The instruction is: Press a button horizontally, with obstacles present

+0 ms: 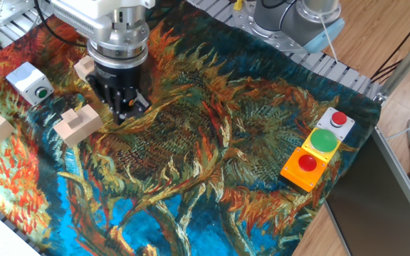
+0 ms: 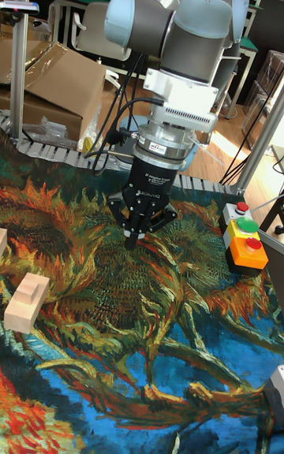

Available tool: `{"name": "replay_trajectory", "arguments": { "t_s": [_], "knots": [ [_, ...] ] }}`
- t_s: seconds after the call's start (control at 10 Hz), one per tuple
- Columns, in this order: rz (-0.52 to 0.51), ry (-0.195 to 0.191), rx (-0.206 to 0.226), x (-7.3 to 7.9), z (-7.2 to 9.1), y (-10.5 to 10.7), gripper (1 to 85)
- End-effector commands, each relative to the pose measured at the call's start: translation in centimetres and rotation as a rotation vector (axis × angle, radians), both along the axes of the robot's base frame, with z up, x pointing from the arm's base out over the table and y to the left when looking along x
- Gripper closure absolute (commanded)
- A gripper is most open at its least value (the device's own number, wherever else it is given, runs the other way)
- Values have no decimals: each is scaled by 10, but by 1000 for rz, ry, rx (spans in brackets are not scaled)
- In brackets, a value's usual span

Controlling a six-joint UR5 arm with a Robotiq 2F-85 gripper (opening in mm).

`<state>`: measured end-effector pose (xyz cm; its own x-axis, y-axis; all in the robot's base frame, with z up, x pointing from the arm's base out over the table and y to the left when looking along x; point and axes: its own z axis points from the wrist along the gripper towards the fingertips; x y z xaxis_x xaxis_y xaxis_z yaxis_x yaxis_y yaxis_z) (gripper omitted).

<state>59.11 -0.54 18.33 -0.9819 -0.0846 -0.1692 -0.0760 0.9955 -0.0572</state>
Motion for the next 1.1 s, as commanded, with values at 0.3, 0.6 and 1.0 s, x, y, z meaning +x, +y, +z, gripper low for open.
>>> {"name": "replay_trajectory", "arguments": {
  "t_s": [0.3,0.6,1.0],
  "knots": [
    [-47,-79,25,19,5,3,843],
    [41,-84,84,21,6,23,843],
    [98,-26,22,7,3,10,843]
  ]
}}
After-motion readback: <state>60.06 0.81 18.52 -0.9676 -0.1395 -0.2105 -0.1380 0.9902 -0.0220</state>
